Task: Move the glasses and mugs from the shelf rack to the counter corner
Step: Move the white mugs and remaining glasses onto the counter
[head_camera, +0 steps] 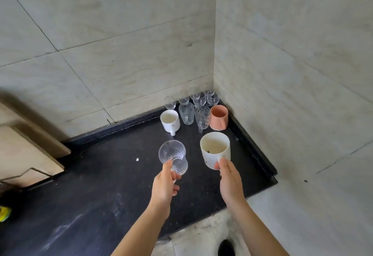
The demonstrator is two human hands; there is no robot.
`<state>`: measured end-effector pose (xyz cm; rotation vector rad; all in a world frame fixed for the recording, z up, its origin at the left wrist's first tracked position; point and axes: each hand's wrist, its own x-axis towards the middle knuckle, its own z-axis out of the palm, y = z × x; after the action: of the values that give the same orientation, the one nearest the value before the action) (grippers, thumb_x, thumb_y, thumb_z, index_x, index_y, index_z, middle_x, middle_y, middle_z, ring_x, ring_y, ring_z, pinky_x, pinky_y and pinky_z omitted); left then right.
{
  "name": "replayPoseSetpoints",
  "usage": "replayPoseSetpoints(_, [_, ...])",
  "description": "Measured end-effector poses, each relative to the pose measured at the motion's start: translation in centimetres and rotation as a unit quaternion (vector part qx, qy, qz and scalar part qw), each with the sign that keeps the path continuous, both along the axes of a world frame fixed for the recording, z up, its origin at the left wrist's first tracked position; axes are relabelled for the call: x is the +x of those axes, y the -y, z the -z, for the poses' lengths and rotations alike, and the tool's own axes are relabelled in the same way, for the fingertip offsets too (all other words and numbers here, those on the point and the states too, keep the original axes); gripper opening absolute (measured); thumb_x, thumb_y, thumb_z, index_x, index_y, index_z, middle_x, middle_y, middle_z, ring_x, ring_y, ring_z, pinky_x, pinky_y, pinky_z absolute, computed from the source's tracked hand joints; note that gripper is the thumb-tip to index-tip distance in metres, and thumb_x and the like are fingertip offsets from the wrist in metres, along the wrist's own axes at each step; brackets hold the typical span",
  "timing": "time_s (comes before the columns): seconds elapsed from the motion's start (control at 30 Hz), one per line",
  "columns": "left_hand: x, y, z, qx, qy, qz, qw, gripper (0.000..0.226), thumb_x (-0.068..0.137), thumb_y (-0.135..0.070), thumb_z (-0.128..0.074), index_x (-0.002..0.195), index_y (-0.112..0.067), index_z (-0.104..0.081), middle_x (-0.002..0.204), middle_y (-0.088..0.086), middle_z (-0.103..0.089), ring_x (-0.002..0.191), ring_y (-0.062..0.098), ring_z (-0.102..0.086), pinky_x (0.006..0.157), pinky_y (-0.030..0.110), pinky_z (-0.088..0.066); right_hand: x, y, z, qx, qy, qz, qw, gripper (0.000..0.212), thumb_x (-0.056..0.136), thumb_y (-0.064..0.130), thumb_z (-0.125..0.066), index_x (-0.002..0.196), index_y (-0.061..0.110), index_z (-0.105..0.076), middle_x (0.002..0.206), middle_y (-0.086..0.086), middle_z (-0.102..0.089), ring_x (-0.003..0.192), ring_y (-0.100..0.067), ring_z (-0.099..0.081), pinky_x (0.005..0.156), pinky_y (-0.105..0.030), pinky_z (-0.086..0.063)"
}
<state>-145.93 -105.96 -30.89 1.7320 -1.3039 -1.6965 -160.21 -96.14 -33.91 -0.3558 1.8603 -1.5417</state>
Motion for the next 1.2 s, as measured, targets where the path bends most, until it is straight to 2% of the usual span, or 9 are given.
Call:
replayPoseSetpoints(0.23, [-5.9, 6.0, 4.8, 0.021, 0.072, 0.035, 0.997, 0.043, 0.095, -0.048, -0.034, 0.077, -0.013, -0.05, 0.081, 0.003, -0.055, 0.074, 0.02, -0.059, 0.067, 0.033, -0.046, -6.0, 5.5, 4.3, 0.067, -0.032, -0.032, 0.997, 0.034, 0.106, 0.033, -0.041, 0.089, 0.013, -0.063, 0.114, 0.003, -0.045, 0.106, -0.009, -0.053, 0.077, -0.012, -0.039])
replayPoseSetpoints(0.37, [-7.9, 8.7, 7.5, 0.012, 0.08, 0.076, 0.994, 0.043, 0.097, -0.047, -0.031, 0.078, -0.012, -0.048, 0.082, 0.003, -0.052, 0.078, 0.02, -0.059, 0.069, 0.034, -0.048, -7.2, 7.3, 6.9, 0.09, -0.036, -0.005, 0.995, 0.033, 0.106, 0.026, -0.043, 0.092, 0.007, -0.065, 0.12, 0.0, -0.043, 0.108, -0.014, -0.055, 0.092, -0.022, -0.044])
replayPoseSetpoints(0.47, [-9.1, 10.7, 10.1, 0.024, 0.082, 0.101, 0.991, 0.042, 0.097, -0.047, -0.031, 0.078, -0.013, -0.047, 0.084, 0.003, -0.051, 0.082, 0.022, -0.06, 0.071, 0.036, -0.048, -7.5, 9.0, 9.3, 0.123, -0.049, 0.014, 0.991, 0.034, 0.107, 0.029, -0.04, 0.092, 0.012, -0.066, 0.118, 0.003, -0.043, 0.102, -0.007, -0.054, 0.082, -0.008, -0.039])
replayPoseSetpoints(0.53, [-9.6, 11.5, 11.4, 0.025, 0.082, 0.11, 0.99, 0.043, 0.097, -0.048, -0.03, 0.078, -0.013, -0.046, 0.083, 0.003, -0.051, 0.082, 0.022, -0.06, 0.071, 0.036, -0.048, -7.4, 10.0, 10.8, 0.134, -0.056, 0.028, 0.989, 0.036, 0.107, 0.029, -0.039, 0.093, 0.011, -0.067, 0.117, 0.004, -0.044, 0.098, -0.002, -0.053, 0.076, -0.004, -0.038])
replayPoseSetpoints(0.7, [-10.9, 13.1, 13.5, 0.031, 0.071, 0.105, 0.991, 0.044, 0.097, -0.05, -0.029, 0.079, -0.015, -0.049, 0.084, 0.001, -0.054, 0.082, 0.022, -0.062, 0.074, 0.04, -0.05, -7.3, 12.2, 13.4, 0.148, -0.075, 0.065, 0.984, 0.032, 0.107, 0.029, -0.039, 0.09, 0.018, -0.065, 0.115, 0.006, -0.044, 0.093, -0.001, -0.054, 0.089, -0.021, -0.042])
replayPoseSetpoints(0.87, [-12.0, 14.2, 14.1, 0.027, 0.064, 0.103, 0.992, 0.049, 0.098, -0.058, -0.027, 0.087, -0.017, -0.054, 0.091, -0.001, -0.056, 0.088, 0.021, -0.062, 0.073, 0.037, -0.051, -7.7, 13.4, 14.4, 0.15, -0.097, 0.071, 0.981, 0.026, 0.106, 0.029, -0.039, 0.093, 0.025, -0.061, 0.115, 0.009, -0.046, 0.093, -0.002, -0.055, 0.077, -0.01, -0.038])
replayPoseSetpoints(1.0, [-12.1, 14.4, 14.4, 0.016, 0.059, 0.114, 0.992, 0.063, 0.097, -0.067, -0.023, 0.107, -0.014, -0.057, 0.103, -0.003, -0.058, 0.093, 0.019, -0.064, 0.072, 0.031, -0.047, -8.3, 13.8, 15.0, 0.156, -0.088, 0.049, 0.983, 0.022, 0.106, 0.029, -0.04, 0.098, 0.026, -0.06, 0.117, 0.007, -0.048, 0.096, -0.009, -0.056, 0.077, -0.011, -0.04])
replayPoseSetpoints(1.1, [-12.1, 14.2, 14.3, 0.022, 0.059, 0.115, 0.991, 0.07, 0.095, -0.072, -0.022, 0.124, -0.017, -0.056, 0.108, -0.005, -0.058, 0.091, 0.013, -0.064, 0.072, 0.032, -0.047, -8.6, 13.6, 15.4, 0.176, -0.074, 0.032, 0.981, 0.025, 0.106, 0.036, -0.039, 0.098, 0.03, -0.062, 0.118, 0.009, -0.049, 0.098, -0.009, -0.055, 0.088, -0.022, -0.043])
replayPoseSetpoints(1.2, [-12.2, 14.1, 13.9, 0.016, 0.062, 0.117, 0.991, 0.069, 0.092, -0.074, -0.024, 0.112, -0.018, -0.059, 0.106, -0.005, -0.06, 0.091, 0.013, -0.062, 0.069, 0.031, -0.046, -8.9, 13.1, 15.1, 0.209, -0.093, 0.009, 0.973, 0.03, 0.104, 0.043, -0.039, 0.098, 0.032, -0.066, 0.117, 0.009, -0.052, 0.105, -0.01, -0.053, 0.093, -0.029, -0.043])
